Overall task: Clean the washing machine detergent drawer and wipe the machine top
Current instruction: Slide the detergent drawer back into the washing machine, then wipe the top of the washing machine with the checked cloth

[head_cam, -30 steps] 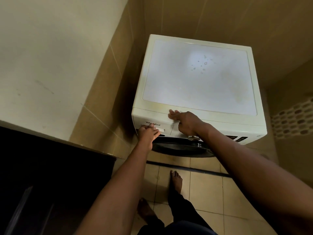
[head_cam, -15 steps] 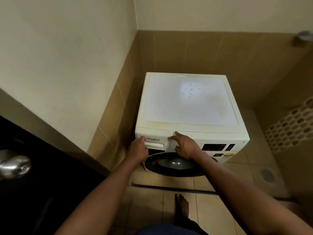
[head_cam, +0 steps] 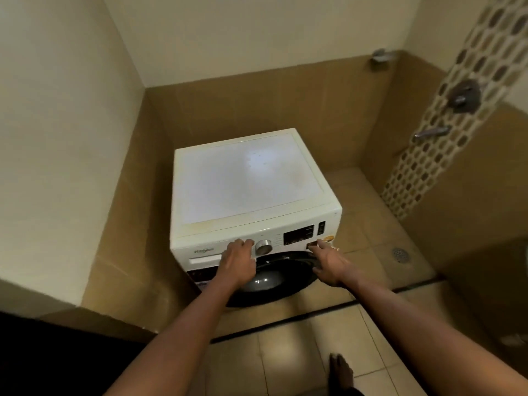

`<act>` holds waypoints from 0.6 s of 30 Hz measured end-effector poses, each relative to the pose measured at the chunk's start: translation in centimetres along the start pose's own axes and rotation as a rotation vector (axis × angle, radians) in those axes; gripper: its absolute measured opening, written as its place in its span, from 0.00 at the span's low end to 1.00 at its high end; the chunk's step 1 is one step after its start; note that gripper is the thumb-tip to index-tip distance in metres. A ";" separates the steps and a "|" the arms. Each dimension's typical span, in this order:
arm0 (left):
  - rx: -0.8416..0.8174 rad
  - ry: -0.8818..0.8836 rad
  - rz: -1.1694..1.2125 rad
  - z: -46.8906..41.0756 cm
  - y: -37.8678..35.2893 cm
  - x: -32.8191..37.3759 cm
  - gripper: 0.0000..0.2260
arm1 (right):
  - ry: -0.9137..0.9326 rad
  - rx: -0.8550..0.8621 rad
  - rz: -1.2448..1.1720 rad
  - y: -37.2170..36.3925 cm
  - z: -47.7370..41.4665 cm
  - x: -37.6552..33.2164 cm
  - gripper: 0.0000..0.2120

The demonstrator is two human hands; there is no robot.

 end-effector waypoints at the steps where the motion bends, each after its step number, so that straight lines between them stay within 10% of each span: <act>1: 0.004 -0.026 -0.025 -0.6 -0.4 1.8 0.22 | -0.015 0.006 0.003 0.2 0.3 1.6 0.32; 18: 0.067 -0.236 -0.087 -20.4 -2.8 36.8 0.26 | -0.166 0.077 0.040 15.1 -2.0 34.8 0.37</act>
Point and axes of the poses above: each hand's wrist, its own z-axis away from the middle knuckle, its own y-axis out of the back of the hand, x = y × z, the point moved 9 cm from there along -z, towards the middle knuckle, and after that the axes turned 4 degrees about z, right-handed, at the moved point
